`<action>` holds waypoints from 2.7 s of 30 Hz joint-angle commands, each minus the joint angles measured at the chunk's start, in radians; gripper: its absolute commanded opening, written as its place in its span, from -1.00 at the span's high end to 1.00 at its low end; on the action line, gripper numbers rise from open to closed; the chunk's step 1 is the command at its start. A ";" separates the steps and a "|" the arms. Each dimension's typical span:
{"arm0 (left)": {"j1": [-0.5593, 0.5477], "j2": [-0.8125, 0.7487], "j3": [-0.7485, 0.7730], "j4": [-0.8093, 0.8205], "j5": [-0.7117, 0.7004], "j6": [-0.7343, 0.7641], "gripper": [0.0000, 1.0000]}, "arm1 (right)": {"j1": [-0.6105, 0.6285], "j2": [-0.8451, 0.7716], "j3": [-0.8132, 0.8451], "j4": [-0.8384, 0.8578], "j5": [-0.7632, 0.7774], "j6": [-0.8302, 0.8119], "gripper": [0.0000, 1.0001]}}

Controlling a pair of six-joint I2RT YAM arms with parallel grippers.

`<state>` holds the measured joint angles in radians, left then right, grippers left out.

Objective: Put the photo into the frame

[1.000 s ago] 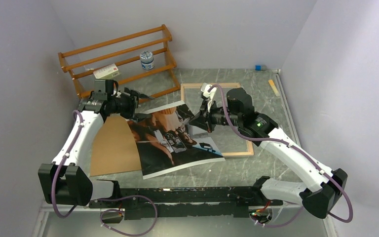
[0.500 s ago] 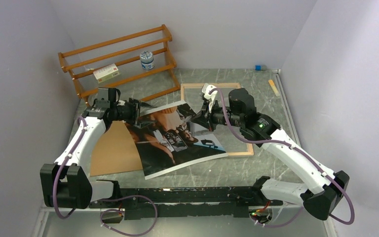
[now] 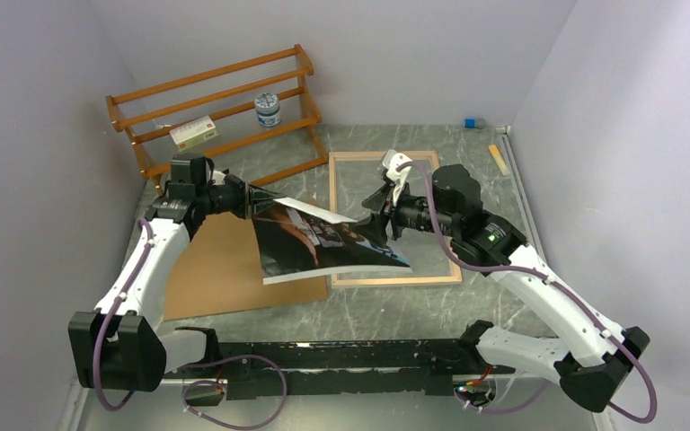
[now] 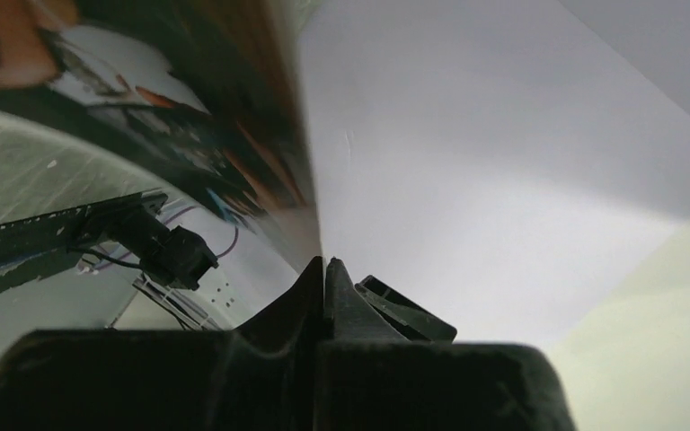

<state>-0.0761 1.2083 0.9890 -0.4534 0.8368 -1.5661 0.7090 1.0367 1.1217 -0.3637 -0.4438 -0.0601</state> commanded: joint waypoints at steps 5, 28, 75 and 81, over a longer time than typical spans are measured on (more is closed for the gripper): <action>-0.001 -0.068 0.082 0.087 -0.043 0.058 0.95 | 0.004 -0.112 0.073 -0.023 -0.097 0.033 -0.77; -0.366 0.171 0.575 0.093 -0.044 0.532 0.95 | -0.297 0.019 0.302 -0.205 0.556 0.581 -0.74; -0.330 1.152 0.924 -0.150 0.019 0.891 0.84 | -0.678 -0.078 -0.002 -0.319 0.507 0.764 -0.52; -0.355 1.194 0.970 -0.189 -0.020 0.884 0.70 | -0.678 -0.076 -0.021 -0.310 0.502 0.772 -0.50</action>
<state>-0.4084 2.3920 1.9129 -0.6178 0.8406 -0.6918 0.0360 0.9661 1.1084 -0.7078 0.0689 0.6968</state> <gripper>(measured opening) 0.131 0.756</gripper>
